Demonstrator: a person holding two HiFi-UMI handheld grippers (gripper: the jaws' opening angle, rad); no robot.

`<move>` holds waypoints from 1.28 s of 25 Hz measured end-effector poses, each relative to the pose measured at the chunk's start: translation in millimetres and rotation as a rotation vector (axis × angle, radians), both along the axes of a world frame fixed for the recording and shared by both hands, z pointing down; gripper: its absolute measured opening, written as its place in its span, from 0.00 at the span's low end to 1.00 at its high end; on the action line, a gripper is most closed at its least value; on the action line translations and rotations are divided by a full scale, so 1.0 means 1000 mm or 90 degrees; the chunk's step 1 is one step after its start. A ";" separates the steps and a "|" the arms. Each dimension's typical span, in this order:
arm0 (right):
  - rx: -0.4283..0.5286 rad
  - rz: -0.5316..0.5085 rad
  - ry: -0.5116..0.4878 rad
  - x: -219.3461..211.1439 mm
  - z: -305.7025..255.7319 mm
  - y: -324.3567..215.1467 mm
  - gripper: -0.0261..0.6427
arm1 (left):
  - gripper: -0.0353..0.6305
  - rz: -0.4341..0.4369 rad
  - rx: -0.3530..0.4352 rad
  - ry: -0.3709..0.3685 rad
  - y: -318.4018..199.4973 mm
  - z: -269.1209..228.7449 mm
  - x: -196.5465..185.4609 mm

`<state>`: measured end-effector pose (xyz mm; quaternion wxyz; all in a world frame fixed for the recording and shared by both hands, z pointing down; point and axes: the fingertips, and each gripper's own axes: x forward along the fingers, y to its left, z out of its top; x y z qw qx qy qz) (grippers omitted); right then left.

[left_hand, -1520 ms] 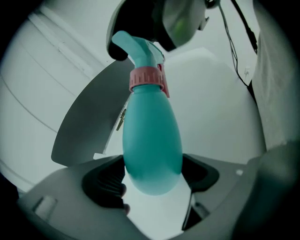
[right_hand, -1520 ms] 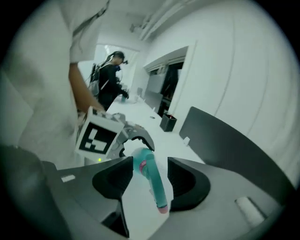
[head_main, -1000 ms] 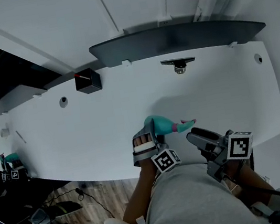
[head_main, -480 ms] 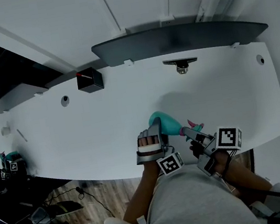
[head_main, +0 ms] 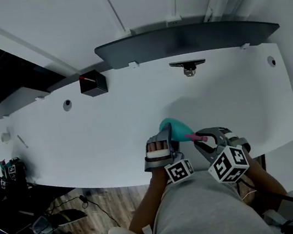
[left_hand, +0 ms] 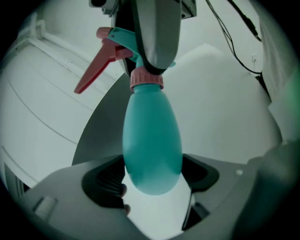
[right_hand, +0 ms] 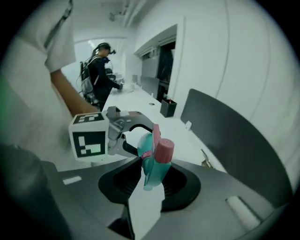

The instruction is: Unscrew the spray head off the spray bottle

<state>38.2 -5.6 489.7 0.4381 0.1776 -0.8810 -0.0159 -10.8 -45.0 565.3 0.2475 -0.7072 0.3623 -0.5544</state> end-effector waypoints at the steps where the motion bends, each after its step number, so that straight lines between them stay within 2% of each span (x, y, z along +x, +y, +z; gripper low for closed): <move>1: 0.053 -0.042 0.030 0.000 -0.001 0.001 0.22 | 0.61 -0.002 -0.002 0.006 0.000 -0.001 0.001; 4: 0.244 -0.182 0.128 -0.002 -0.003 0.005 0.22 | 0.61 -0.011 -0.013 0.029 0.000 -0.001 0.002; 6: 0.317 -0.232 0.152 -0.004 -0.003 0.008 0.22 | 0.61 -0.016 -0.017 0.037 0.001 0.000 0.001; 10: 0.351 -0.243 0.147 -0.005 -0.007 0.011 0.22 | 0.61 -0.019 -0.022 0.051 0.003 -0.001 0.001; 14: 0.379 -0.271 0.175 -0.005 -0.004 0.012 0.22 | 0.61 -0.017 -0.036 0.059 0.004 0.003 0.003; 16: 0.383 -0.250 0.160 -0.004 -0.006 0.009 0.23 | 0.61 -0.024 -0.040 0.067 0.003 0.003 0.002; 17: 0.364 -0.220 0.128 -0.004 -0.008 0.007 0.24 | 0.61 -0.033 -0.042 0.074 0.002 0.002 0.000; 18: 0.325 -0.178 0.079 -0.004 -0.013 0.005 0.30 | 0.61 -0.045 -0.045 0.082 0.001 0.002 -0.002; 20: 0.210 -0.085 -0.051 -0.005 -0.023 0.004 0.44 | 0.61 -0.069 -0.039 0.094 -0.004 -0.002 -0.010; 22: 0.074 0.002 -0.189 -0.004 -0.034 0.005 0.49 | 0.61 -0.085 -0.017 0.091 -0.010 -0.008 -0.019; 23: -0.013 0.052 -0.265 -0.003 -0.040 0.007 0.52 | 0.61 -0.091 -0.004 0.084 -0.013 -0.011 -0.023; 25: -0.224 0.184 -0.442 0.003 -0.051 0.005 0.62 | 0.61 -0.097 0.020 0.065 -0.018 -0.015 -0.030; 27: -0.409 0.332 -0.621 0.013 -0.062 -0.008 0.65 | 0.61 -0.092 0.040 0.044 -0.021 -0.018 -0.034; 28: -0.477 0.398 -0.687 0.017 -0.062 -0.017 0.65 | 0.61 -0.087 0.049 0.035 -0.022 -0.019 -0.034; 30: -0.572 0.489 -0.742 0.017 -0.054 -0.029 0.65 | 0.61 -0.076 0.062 0.023 -0.021 -0.020 -0.032; 32: -0.652 0.548 -0.751 0.011 -0.039 -0.032 0.64 | 0.61 -0.065 0.071 0.010 -0.019 -0.020 -0.028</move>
